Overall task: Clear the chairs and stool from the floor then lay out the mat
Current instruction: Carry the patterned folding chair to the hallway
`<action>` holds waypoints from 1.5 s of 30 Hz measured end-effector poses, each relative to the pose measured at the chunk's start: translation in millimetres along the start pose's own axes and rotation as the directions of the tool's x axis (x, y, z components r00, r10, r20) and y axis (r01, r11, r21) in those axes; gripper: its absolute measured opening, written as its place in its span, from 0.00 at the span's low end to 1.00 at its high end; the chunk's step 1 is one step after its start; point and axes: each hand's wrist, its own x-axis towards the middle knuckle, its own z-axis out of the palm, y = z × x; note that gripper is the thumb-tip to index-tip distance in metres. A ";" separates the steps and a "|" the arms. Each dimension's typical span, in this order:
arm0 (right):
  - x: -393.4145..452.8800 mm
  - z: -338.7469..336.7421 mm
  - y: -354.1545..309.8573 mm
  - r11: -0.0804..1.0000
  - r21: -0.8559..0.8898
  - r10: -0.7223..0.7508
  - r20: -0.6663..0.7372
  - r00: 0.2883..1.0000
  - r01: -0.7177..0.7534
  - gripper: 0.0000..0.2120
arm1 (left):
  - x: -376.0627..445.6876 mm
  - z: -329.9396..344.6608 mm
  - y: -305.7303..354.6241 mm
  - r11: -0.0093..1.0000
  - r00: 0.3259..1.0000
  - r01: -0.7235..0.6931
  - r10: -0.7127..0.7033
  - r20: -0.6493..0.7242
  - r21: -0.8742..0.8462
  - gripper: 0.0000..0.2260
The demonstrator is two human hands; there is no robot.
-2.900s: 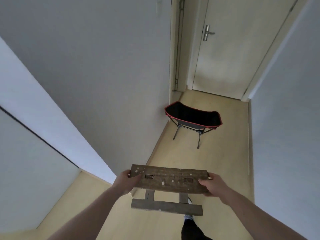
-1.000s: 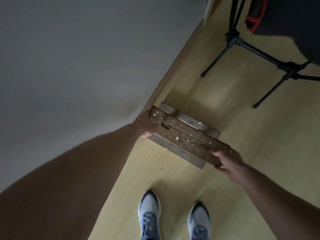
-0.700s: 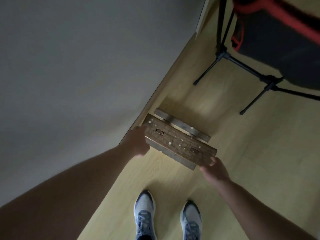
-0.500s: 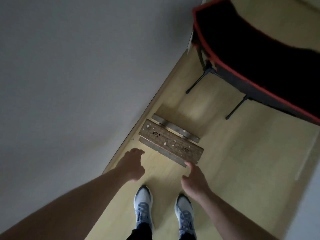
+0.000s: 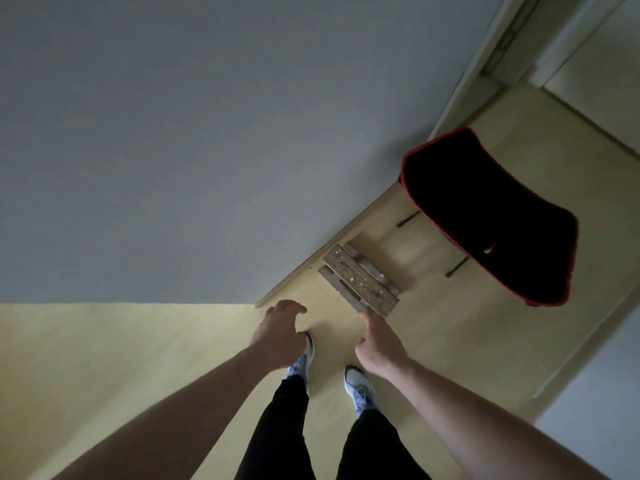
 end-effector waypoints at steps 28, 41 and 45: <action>-333.2 347.0 -210.9 0.315 -0.417 -0.530 0.668 0.522 0.853 0.23 | -585.8 167.0 -265.4 0.586 0.466 0.460 -0.799 -0.381 -0.667 0.24; -504.0 583.2 -239.0 0.120 -0.233 -0.363 0.895 0.261 0.965 0.22 | -772.8 288.1 -398.0 0.168 0.103 0.332 -0.985 -0.142 -0.928 0.24; -516.7 642.0 -264.4 0.095 -0.191 -0.310 0.927 0.211 0.977 0.22 | -802.3 293.5 -444.1 0.048 0.015 0.246 -0.999 -0.046 -0.968 0.24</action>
